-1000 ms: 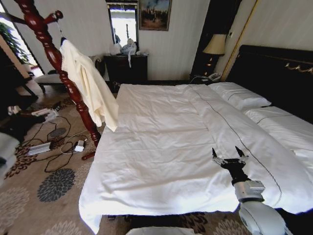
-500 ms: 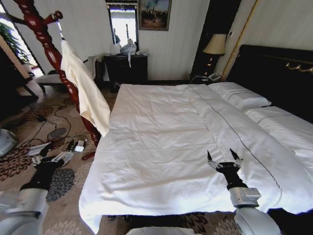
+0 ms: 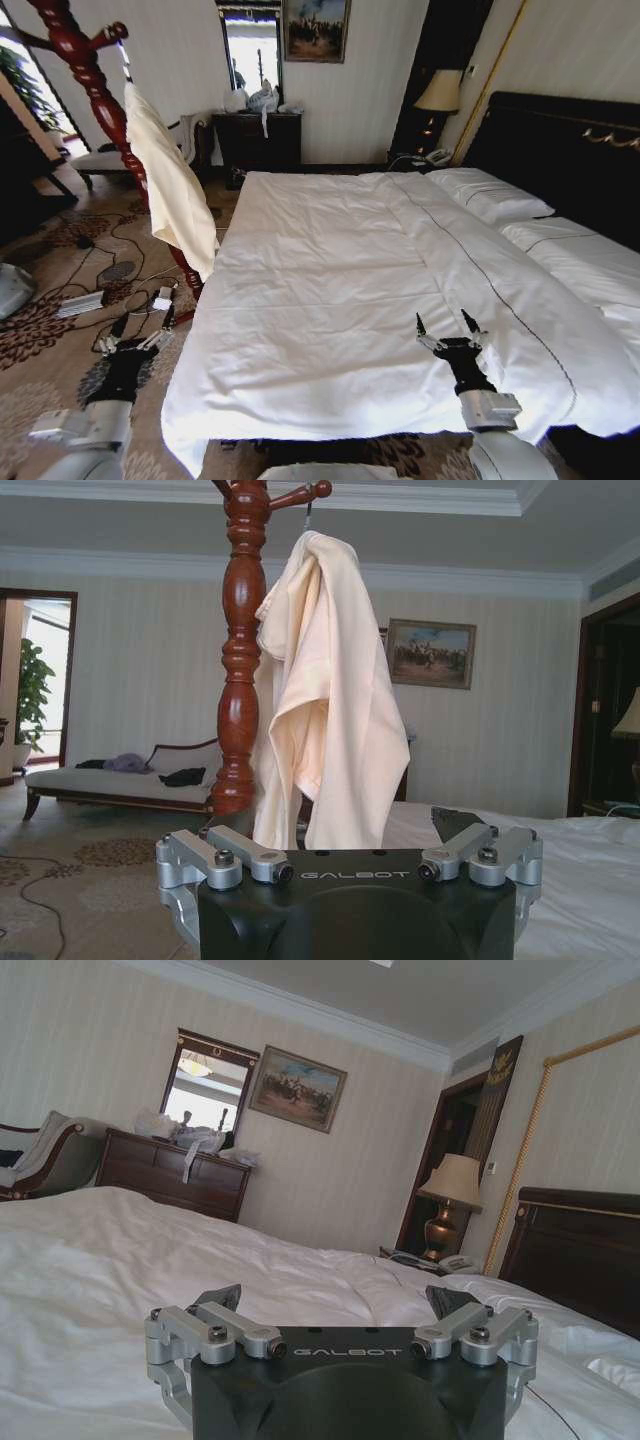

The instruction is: Pick up the clothes from the bed and hang them on the clothes hanger.

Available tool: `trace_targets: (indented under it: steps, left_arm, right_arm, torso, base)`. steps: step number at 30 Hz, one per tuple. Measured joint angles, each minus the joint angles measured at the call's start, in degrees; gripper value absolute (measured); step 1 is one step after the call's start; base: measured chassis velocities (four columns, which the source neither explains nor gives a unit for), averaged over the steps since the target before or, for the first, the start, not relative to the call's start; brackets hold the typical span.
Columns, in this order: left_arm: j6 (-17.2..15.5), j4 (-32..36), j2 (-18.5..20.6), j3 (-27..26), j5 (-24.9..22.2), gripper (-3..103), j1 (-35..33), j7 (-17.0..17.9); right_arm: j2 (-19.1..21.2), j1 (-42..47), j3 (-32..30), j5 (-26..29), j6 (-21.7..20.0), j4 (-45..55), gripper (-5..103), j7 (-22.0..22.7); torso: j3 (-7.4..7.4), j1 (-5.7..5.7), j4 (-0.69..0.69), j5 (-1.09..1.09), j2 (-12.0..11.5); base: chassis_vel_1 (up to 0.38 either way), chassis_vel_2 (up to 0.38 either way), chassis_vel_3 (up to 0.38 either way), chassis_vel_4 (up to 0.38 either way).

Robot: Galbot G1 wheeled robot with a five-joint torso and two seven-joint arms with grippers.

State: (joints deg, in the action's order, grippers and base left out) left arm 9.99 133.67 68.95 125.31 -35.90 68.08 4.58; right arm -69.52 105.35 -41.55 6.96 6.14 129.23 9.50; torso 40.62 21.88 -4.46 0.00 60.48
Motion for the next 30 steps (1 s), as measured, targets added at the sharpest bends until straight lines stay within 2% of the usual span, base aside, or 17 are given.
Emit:
trace_targets:
  steps: [14,19,30]
  left_arm:
    - [1.18,0.15,0.78,-2.24,-0.41,100,-1.71,-0.61]
    - [2.62,0.32,0.94,-2.33,0.41,100,-2.63,-1.12]
    - [6.94,-1.77,4.75,0.50,3.93,100,-6.29,-2.41]
  right_arm:
    - [-0.48,0.09,-0.12,-0.48,1.14,-0.01,100,-0.05]
    - [-0.43,-0.34,-0.55,0.22,1.24,-0.16,100,0.48]
    - [-0.38,-0.40,-0.61,0.42,1.01,-0.16,100,0.62]
  torso:
    - [0.00,0.00,0.00,-0.01,0.00]
    - [0.00,0.00,0.00,0.00,0.00]
    - [0.00,0.00,0.00,0.00,0.00]
  base:
    - [0.000,0.000,0.000,0.000]
    - [0.000,0.000,0.000,0.000]
    - [0.000,0.000,0.000,0.000]
